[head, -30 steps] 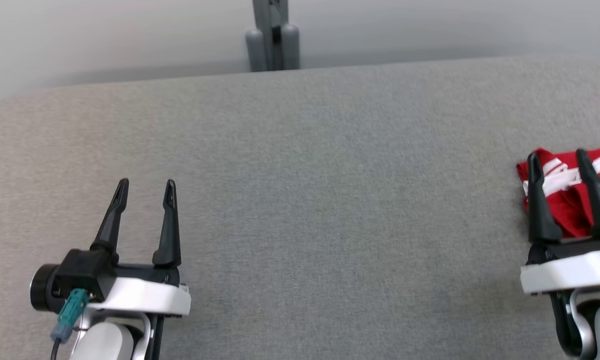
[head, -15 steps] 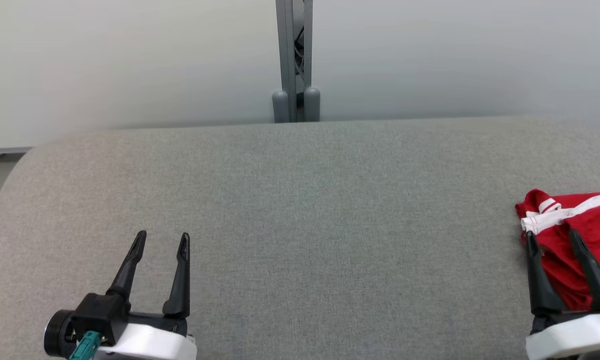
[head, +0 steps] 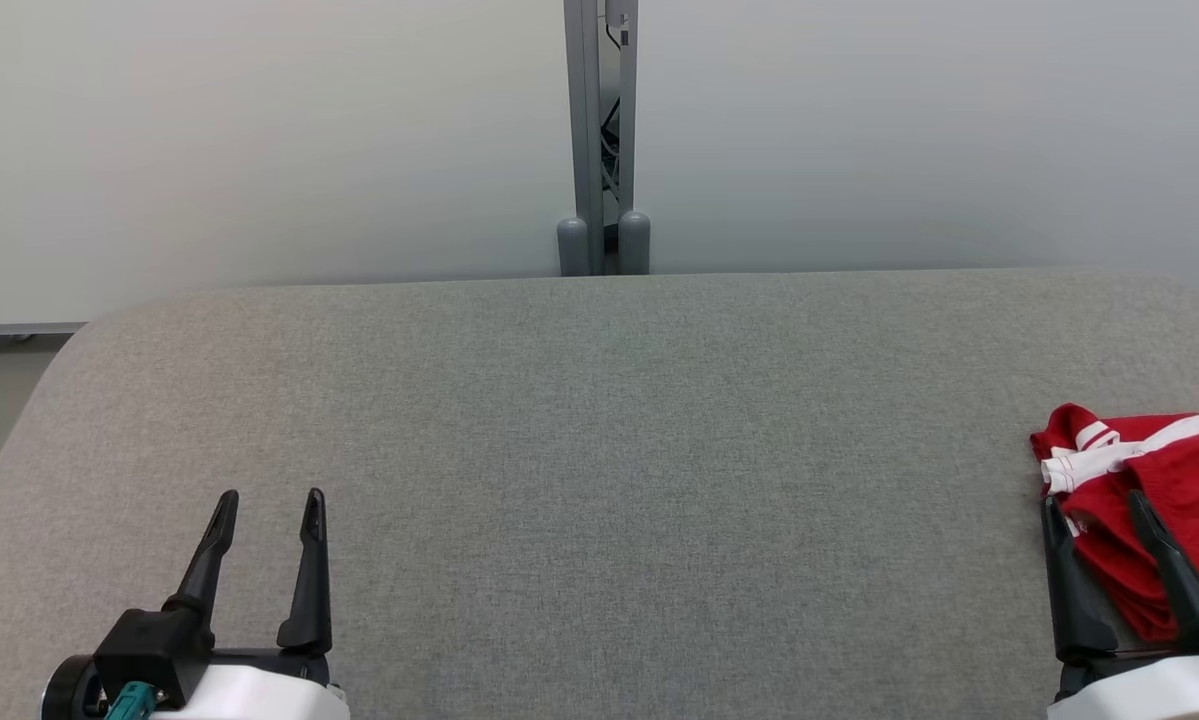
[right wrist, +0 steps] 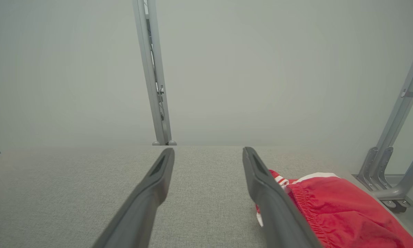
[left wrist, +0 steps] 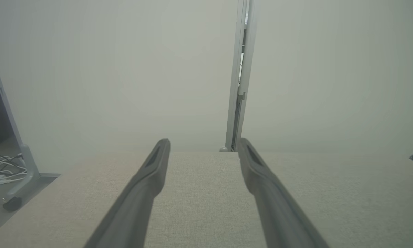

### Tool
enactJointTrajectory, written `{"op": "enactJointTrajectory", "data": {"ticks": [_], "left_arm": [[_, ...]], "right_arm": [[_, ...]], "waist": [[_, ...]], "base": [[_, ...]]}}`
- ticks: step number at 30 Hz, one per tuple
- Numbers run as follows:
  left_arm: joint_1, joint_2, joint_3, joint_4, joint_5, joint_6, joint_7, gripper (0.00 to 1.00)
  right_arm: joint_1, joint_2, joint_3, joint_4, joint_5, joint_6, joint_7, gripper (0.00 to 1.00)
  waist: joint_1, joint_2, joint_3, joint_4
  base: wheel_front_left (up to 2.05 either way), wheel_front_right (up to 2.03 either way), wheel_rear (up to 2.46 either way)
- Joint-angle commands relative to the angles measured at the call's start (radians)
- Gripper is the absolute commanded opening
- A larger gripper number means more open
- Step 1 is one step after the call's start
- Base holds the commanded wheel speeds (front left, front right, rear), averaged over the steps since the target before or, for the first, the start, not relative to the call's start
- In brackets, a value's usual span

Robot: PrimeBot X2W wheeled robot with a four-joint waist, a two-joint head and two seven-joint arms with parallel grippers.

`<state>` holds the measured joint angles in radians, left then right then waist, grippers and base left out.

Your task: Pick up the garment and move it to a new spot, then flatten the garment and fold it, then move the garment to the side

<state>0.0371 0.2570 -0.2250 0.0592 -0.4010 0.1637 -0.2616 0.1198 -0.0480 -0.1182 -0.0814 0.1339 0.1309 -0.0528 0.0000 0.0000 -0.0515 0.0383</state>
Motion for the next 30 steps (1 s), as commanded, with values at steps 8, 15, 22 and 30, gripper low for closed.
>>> {"op": "enactJointTrajectory", "data": {"ticks": [8, 15, 22, 30], "left_arm": [[0.019, -0.005, -0.005, 0.005, 0.033, -0.007, -0.005, 1.00], [0.007, -0.003, -0.008, 0.016, 0.037, -0.012, -0.005, 1.00], [0.001, 0.000, -0.012, 0.024, 0.040, -0.008, -0.003, 1.00], [-0.006, 0.000, -0.018, 0.032, 0.033, -0.004, -0.001, 1.00]], "right_arm": [[0.029, -0.004, 0.012, -0.032, -0.012, 0.000, 0.010, 1.00], [0.033, -0.004, 0.008, -0.042, -0.003, 0.000, 0.015, 1.00], [0.037, -0.004, 0.004, -0.044, -0.002, 0.000, 0.018, 1.00], [0.031, -0.004, -0.002, -0.044, 0.001, 0.000, 0.020, 1.00]], "waist": [[0.0000, 0.0000, -0.005, 0.003], [0.0000, 0.0000, -0.001, -0.001], [0.0000, 0.0000, 0.002, 0.000], [0.0000, 0.0000, 0.003, 0.004]], "base": [[0.00, 0.00, 0.00], [0.00, 0.00, 0.00], [0.00, 0.00, 0.00], [0.00, 0.00, 0.00]]}}
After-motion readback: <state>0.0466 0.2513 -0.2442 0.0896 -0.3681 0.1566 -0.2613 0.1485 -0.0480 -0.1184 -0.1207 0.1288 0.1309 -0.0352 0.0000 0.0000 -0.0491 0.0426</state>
